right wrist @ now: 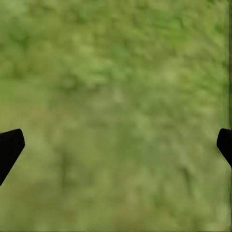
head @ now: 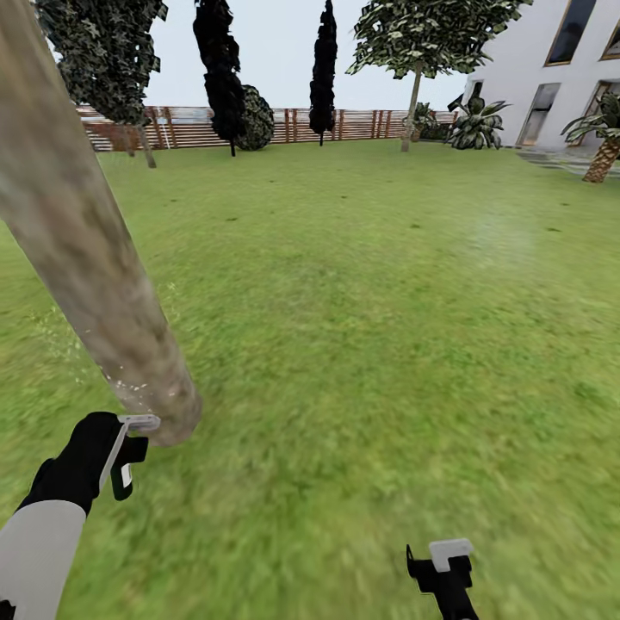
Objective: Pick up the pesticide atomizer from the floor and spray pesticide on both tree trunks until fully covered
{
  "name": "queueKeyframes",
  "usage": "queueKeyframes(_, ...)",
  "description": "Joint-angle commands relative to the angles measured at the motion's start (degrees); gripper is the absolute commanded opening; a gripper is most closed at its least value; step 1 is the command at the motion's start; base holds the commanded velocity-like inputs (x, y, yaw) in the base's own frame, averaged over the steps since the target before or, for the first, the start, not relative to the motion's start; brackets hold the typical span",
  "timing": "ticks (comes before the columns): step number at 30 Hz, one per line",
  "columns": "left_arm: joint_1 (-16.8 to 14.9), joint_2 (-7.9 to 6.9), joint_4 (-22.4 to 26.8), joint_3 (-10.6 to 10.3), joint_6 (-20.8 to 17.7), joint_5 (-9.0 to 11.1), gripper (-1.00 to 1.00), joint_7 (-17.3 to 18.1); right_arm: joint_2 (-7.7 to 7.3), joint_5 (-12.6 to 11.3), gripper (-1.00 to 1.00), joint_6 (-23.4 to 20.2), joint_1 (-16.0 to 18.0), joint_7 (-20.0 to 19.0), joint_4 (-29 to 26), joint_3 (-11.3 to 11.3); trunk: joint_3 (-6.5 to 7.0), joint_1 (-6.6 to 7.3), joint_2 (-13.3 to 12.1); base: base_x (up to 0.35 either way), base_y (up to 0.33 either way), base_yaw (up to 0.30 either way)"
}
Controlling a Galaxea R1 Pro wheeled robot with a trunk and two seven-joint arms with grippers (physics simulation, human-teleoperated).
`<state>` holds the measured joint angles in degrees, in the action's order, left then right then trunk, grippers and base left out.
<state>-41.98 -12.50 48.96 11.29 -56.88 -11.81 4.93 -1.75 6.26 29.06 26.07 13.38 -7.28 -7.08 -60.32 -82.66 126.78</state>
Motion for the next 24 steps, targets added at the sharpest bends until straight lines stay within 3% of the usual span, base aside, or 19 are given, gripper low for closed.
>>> queueKeyframes(1,0.0,0.02,0.1,0.1,-0.2,-0.6,-1.00,0.5,-0.01,0.6,1.00,-0.1,0.0,0.6,0.0,-0.3,-0.05,-0.01,0.0,0.147,-0.252,0.000)
queueKeyframes(5,0.0,1.22,0.3,0.1,-0.2,-0.6,-1.00,0.9,-0.05,0.5,1.00,-0.1,0.0,0.6,0.0,-0.2,-0.05,-0.01,0.0,0.111,-0.266,0.045)
queueKeyframes(15,-0.1,1.15,1.1,0.6,-0.5,-0.6,-1.00,1.5,-0.18,0.6,1.00,-0.1,0.0,0.8,0.1,-0.2,-0.05,-0.01,0.0,0.018,-0.073,0.267)
queueKeyframes(16,-0.1,1.07,1.2,0.5,-0.5,-0.2,-1.00,1.6,-0.18,0.6,1.00,-0.1,0.0,0.8,0.1,-0.2,-0.05,-0.01,0.0,0.000,0.000,0.276)
queueKeyframes(18,-0.2,0.72,1.2,0.3,-0.4,3.6,-1.00,2.9,-0.18,0.6,1.00,-0.1,0.0,0.8,0.1,-0.2,-0.05,-0.01,0.0,0.000,0.000,0.276)
queueKeyframes(19,-0.3,0.49,1.2,0.2,-0.3,4.3,-1.00,3.7,-0.18,0.6,1.00,-0.1,0.0,0.8,0.1,-0.2,-0.05,-0.01,0.0,0.000,0.000,0.276)
queueKeyframes(24,-1.0,-0.66,0.9,-0.2,-0.5,5.1,-1.00,5.0,-0.26,0.6,1.00,-0.1,0.0,0.8,0.1,-0.2,-0.05,-0.01,0.0,0.000,0.000,0.276)
